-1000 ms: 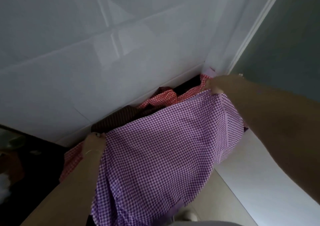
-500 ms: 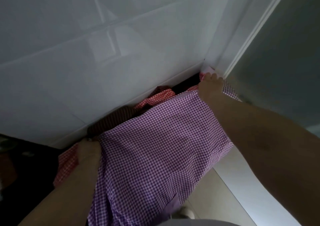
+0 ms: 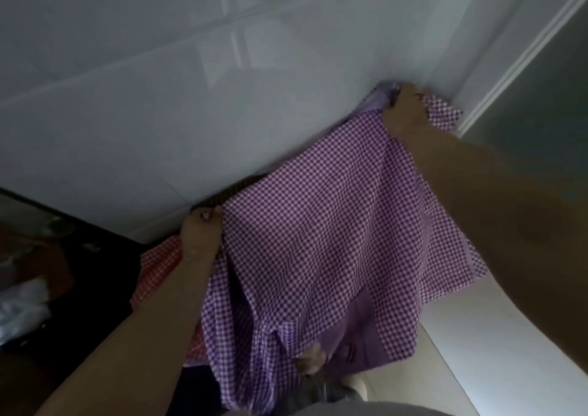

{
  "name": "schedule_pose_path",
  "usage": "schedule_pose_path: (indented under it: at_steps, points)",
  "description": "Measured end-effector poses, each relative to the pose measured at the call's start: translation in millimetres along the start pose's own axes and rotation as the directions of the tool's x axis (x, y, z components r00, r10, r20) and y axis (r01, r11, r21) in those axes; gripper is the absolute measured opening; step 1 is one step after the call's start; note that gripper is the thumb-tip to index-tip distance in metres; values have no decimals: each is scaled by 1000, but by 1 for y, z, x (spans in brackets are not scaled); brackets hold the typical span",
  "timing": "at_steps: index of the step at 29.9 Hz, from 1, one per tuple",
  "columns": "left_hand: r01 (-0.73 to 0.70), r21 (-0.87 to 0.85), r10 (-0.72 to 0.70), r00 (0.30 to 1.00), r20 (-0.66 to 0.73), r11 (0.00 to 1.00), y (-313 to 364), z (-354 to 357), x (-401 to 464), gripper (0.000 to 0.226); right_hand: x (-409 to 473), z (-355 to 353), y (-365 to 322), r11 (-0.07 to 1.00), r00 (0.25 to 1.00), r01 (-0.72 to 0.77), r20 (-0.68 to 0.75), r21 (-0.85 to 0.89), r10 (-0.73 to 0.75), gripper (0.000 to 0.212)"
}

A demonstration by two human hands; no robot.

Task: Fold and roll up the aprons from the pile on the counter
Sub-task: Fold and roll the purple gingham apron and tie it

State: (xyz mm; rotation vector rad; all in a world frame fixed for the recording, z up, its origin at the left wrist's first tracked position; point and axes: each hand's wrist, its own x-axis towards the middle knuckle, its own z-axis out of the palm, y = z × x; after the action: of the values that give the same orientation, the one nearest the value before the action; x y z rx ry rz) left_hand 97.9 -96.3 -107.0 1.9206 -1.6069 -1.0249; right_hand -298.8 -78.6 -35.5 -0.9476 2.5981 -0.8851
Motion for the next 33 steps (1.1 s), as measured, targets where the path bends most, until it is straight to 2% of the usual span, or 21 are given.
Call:
schedule_pose_path:
  at_steps: [1, 2, 4, 6, 7, 8, 9, 10, 11, 12, 13, 15, 18, 21, 23, 25, 26, 28, 30, 32, 33]
  points:
    - [7, -9, -7, 999, -32, 1000, 2, 1, 2, 31, 6, 11, 7, 993, 997, -47, 64, 112, 40, 53]
    - [8, -8, -9, 999, -46, 1000, 9, 1, 1, 35, 20, 24, 24, 997, 992, -13, 123, 77, 3, 52]
    - [18, 23, -17, 999, -46, 1000, 16, 4, 0, 42, 19, 56, 21, 972, 984, -84, 135, -221, 116, 49]
    - [23, 19, -22, 998, -50, 1000, 18, 6, 2, 44, -36, 51, 3, 989, 993, -40, 103, -141, 55, 52]
    - [30, 19, -29, 998, -52, 999, 16, 8, 5, 44, -77, 51, 7, 961, 996, -37, -91, -275, 12, 65]
    - [44, 27, -42, 998, -48, 999, 17, 8, 6, 44, -108, 63, -5, 987, 994, -24, -114, -157, 6, 76]
    - [44, 24, -43, 998, -51, 999, 16, 9, 7, 43, -146, 67, -8, 994, 996, 94, -2, -55, -95, 78]
    - [49, 12, -49, 998, -43, 999, 17, 9, 7, 42, -180, 72, -7, 969, 966, 240, 110, -55, -233, 75]
    - [39, 10, -39, 998, -45, 999, 18, 10, 7, 41, -207, 81, -7, 918, 910, 380, 224, -113, -349, 72]
    - [34, 7, -33, 998, -45, 999, 20, 9, 7, 40, -225, 89, -10, 872, 853, 459, 358, -171, -379, 72]
    - [9, -3, -9, 999, -52, 1000, 21, 9, 7, 39, -236, 99, -8, 845, 812, 487, 472, -221, -345, 75]
    - [-27, -26, 26, 999, -40, 999, 25, 7, 6, 34, -239, 111, -4, 836, 755, 484, 607, -261, -248, 86]
    - [-90, -27, 91, 995, 43, 996, 32, -2, -3, 37, -217, 128, 12, 878, 678, 400, 729, -263, -91, 100]
    - [-200, 67, 188, 971, 150, 978, 38, -16, -16, 30, -197, 140, 21, 841, 594, 477, 799, -254, -95, 108]
    - [-223, 58, 218, 973, 74, 973, 35, -35, -24, 26, -195, 142, 17, 787, 573, 558, 808, -262, -137, 102]
    - [-192, 8, 193, 980, -49, 981, 29, -63, -31, 30, -194, 136, 10, 783, 592, 570, 785, -250, -181, 98]
    - [-195, 46, 200, 971, -133, 980, 24, -79, -34, 35, -192, 131, 7, 797, 590, 558, 787, -233, -183, 98]
    - [-191, 156, 234, 913, -335, 969, 7, -114, -43, 37, -190, 131, 4, 820, 560, 545, 804, -175, -201, 103]
    - [-169, 196, 248, 820, -517, 966, -6, -143, -53, 32, -187, 136, 3, 848, 562, 514, 798, -130, -218, 111]
    - [-142, 215, 246, 752, -611, 966, -19, -163, -59, 33, -182, 144, 5, 863, 591, 480, 785, -159, -184, 118]
    - [-121, 233, 243, 743, -624, 965, -31, -172, -57, 35, -183, 146, 6, 851, 597, 489, 785, -193, -165, 121]
